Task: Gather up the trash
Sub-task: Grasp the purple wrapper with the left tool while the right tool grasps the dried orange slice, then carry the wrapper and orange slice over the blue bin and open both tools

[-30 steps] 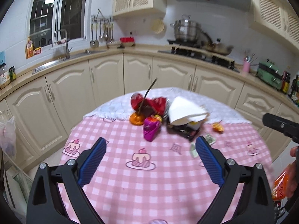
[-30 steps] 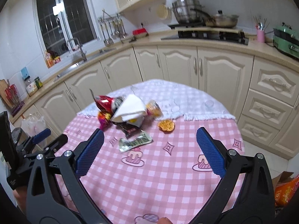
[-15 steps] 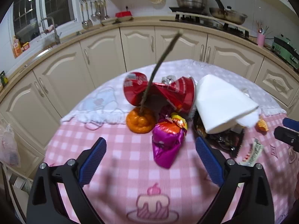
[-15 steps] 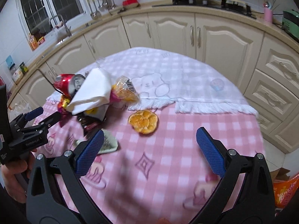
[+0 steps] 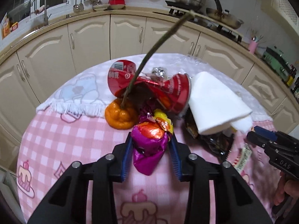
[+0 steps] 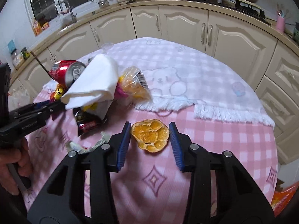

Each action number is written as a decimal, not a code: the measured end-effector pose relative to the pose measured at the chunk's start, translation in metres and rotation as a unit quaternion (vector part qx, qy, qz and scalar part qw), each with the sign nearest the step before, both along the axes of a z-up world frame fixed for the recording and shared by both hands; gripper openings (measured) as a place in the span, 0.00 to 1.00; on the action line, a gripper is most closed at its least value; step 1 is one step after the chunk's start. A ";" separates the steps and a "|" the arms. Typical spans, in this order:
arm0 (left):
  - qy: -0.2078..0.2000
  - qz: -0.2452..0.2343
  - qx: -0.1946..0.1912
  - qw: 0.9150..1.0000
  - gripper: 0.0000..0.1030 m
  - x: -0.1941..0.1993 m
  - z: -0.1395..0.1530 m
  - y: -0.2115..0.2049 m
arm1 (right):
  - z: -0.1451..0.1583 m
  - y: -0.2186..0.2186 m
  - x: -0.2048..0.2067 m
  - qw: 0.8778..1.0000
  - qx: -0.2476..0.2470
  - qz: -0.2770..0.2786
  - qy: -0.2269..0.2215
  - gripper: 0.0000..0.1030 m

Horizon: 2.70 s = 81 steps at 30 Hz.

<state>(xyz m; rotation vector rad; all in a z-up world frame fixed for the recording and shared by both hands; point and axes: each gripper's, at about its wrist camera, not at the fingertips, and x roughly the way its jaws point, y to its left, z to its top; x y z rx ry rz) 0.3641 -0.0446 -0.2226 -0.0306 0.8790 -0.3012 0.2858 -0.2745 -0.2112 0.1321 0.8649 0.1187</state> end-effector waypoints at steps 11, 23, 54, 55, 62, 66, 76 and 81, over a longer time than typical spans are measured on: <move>-0.029 0.015 -0.050 0.998 0.35 -0.069 0.014 0.029 | 0.026 -0.002 -0.057 0.999 0.018 -0.006 -0.036 0.39; -0.078 -0.012 -0.065 0.995 0.35 -0.144 0.056 0.013 | 0.054 -0.010 -0.111 0.994 0.078 -0.007 -0.077 0.39; -0.061 -0.343 -0.066 0.935 0.35 -0.255 0.041 -0.330 | -0.002 -0.301 -0.308 0.935 0.129 -0.318 -0.085 0.39; -0.050 -0.348 -0.062 0.934 0.35 -0.257 0.032 -0.340 | -0.012 -0.309 -0.312 0.932 0.135 -0.327 -0.077 0.39; 0.047 -0.383 -0.022 0.922 0.35 -0.259 -0.053 -0.421 | -0.095 -0.354 -0.324 0.909 0.186 -0.371 -0.009 0.40; 0.109 -0.386 -0.007 0.916 0.35 -0.254 -0.099 -0.452 | -0.130 -0.366 -0.326 0.899 0.208 -0.385 0.016 0.40; 0.141 -0.355 0.023 0.924 0.87 -0.233 -0.145 -0.477 | -0.178 -0.391 -0.342 0.857 0.270 -0.436 0.044 0.87; 0.123 -0.344 0.026 0.931 0.87 -0.230 -0.132 -0.467 | -0.170 -0.392 -0.349 0.854 0.253 -0.453 0.037 0.94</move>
